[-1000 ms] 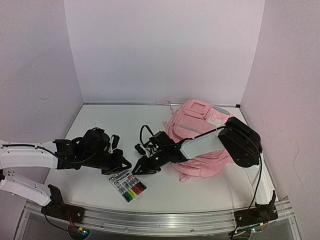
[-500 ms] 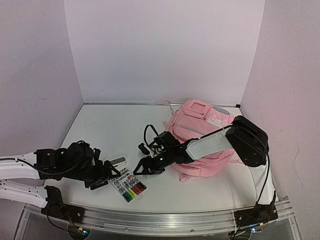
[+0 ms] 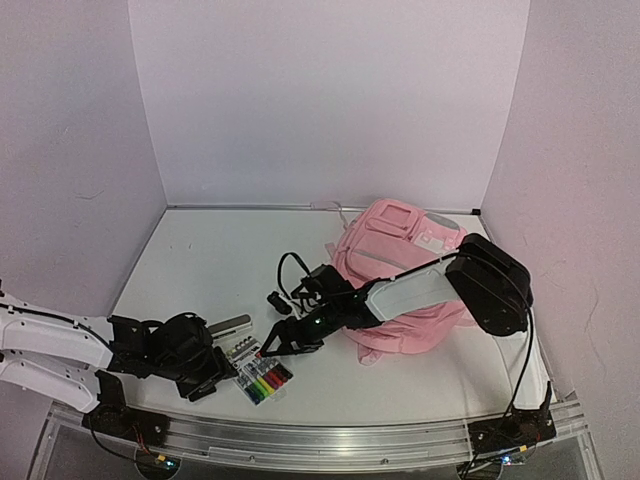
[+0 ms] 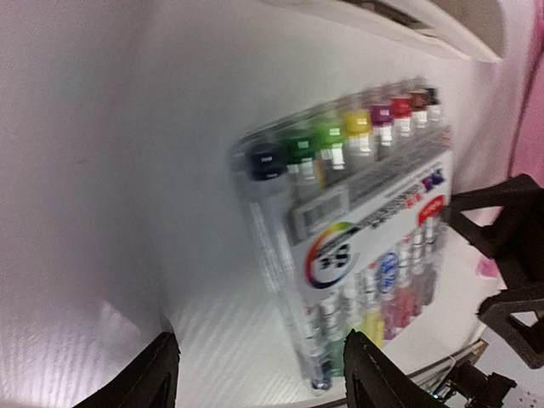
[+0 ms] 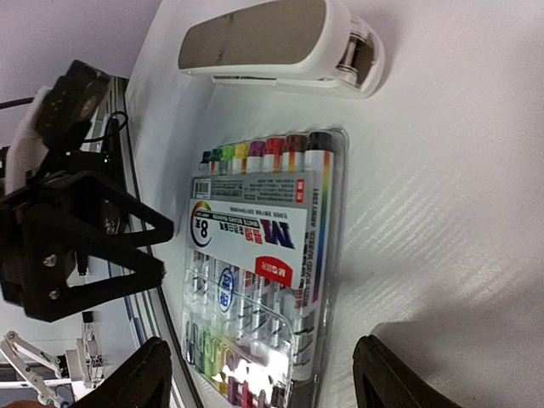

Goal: Pack the student bag
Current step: Pick up the stationery from the center of the board.

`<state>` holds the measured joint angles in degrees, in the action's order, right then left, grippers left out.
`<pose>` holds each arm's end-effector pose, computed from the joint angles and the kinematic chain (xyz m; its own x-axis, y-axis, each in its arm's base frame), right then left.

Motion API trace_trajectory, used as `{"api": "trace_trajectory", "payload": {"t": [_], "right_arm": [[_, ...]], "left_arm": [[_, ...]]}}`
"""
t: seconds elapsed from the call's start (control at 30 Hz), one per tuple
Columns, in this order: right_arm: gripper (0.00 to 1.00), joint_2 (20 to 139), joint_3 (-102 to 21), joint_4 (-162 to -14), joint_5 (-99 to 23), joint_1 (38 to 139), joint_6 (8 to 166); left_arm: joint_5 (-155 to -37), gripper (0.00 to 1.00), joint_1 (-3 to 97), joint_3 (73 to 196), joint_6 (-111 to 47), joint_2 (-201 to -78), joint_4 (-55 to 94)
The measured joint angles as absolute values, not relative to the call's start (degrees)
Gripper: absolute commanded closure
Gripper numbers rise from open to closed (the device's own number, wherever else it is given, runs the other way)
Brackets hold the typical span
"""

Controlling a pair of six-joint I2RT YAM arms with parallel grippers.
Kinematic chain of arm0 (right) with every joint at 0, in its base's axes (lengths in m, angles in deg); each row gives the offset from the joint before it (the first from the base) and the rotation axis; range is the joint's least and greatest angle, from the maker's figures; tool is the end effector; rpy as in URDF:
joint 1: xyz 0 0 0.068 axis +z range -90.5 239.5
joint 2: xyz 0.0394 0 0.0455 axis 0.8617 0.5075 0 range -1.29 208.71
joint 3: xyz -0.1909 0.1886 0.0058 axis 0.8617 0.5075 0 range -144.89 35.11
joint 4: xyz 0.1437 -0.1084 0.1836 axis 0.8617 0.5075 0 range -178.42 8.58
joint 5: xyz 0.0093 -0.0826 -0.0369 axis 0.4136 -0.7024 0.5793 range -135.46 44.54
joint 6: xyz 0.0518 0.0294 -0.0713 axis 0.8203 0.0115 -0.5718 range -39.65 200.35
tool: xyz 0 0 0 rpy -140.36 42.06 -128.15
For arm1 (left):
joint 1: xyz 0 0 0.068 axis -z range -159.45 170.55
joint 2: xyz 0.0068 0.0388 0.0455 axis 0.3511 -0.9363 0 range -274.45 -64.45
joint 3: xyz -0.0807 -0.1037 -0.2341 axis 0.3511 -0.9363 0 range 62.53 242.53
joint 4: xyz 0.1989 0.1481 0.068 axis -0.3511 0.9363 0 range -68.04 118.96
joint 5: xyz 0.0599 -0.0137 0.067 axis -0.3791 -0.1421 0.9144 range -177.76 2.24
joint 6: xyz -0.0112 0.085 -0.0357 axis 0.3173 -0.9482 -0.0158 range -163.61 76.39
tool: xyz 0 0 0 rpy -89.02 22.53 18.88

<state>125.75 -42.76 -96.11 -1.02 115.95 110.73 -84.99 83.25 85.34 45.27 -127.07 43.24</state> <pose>0.2159 0.4315 0.0893 -0.7635 -0.4975 -0.4118 -0.5782 0.2426 0.7790 0.0955 -0.1757 0.0983 -0.8845 -0.4636 -0.0518 -0.3843 0.7871 -0.4825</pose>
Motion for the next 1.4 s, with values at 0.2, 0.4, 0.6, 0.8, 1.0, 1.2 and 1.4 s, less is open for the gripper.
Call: {"api": "trace_trajectory", "payload": {"t": [0.2,0.4,0.6,0.8,1.0,1.2,1.4], "right_arm": [[0.37,129.8,-46.5,-97.1,5.5,116.0,111.2],[0.69,130.8,-47.2,-96.6,7.4,112.9,113.8],[0.68,129.4,-43.5,-99.2,5.7,111.5,119.8],[0.67,125.0,-39.8,-97.7,4.3,112.7,122.6],[0.64,117.7,-38.4,-91.3,0.6,113.9,119.8],[0.64,113.6,-37.2,-85.0,-6.5,111.7,115.1],[0.64,111.3,-35.7,-79.7,-9.4,106.6,109.2]], "left_arm": [[-84.3,0.47,83.3,81.1,46.3,-130.3,26.3],[-86.1,0.60,83.5,81.3,46.4,-139.0,13.7],[-88.7,0.60,84.3,80.5,46.3,-142.5,5.3],[-87.7,0.60,84.3,79.2,45.3,-139.5,7.4],[-87.8,0.60,83.8,82.1,42.8,-143.5,6.9],[-91.9,0.61,80.7,89.8,39.3,-154.6,1.9],[-97.4,0.61,76.7,99.2,34.1,-164.1,-0.3]]}}
